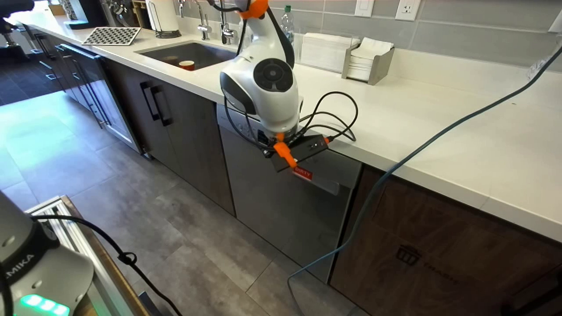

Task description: Press a button on the right side of the dishwasher

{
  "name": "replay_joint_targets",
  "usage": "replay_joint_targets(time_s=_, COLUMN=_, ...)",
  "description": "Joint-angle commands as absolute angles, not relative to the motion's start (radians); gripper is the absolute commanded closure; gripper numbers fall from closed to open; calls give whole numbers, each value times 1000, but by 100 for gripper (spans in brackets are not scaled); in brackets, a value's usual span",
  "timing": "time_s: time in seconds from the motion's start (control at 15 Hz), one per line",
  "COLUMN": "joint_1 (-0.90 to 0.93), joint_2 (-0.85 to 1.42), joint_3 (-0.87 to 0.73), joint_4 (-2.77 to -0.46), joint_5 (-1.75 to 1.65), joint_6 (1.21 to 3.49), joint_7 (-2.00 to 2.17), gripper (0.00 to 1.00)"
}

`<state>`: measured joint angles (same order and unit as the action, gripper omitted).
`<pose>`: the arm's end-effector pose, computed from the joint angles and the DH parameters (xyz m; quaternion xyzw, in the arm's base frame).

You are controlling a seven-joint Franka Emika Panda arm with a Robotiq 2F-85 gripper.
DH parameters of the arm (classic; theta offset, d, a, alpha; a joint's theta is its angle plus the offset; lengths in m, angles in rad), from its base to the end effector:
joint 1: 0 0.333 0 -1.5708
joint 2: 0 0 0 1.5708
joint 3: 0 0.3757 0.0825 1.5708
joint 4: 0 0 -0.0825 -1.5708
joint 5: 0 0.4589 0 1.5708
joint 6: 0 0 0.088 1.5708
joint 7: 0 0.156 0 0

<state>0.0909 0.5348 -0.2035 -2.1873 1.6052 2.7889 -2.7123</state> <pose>0.5914 -0.1059 0.0766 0.8208 0.5158 0.2445 0.0190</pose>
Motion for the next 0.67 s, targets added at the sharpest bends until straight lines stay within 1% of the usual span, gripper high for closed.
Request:
replay_joint_targets(time_s=0.0, joint_1=104, joint_2=572, joint_3=-207, joint_4=-2151, joint_5=1667, joint_6=2820, joint_7=-2763, gripper=100)
replay_joint_targets(time_s=0.6, joint_1=141, joint_2=599, joint_3=-243, joint_4=-2117, joint_5=1742, joint_6=2824, joint_7=-2762, gripper=100)
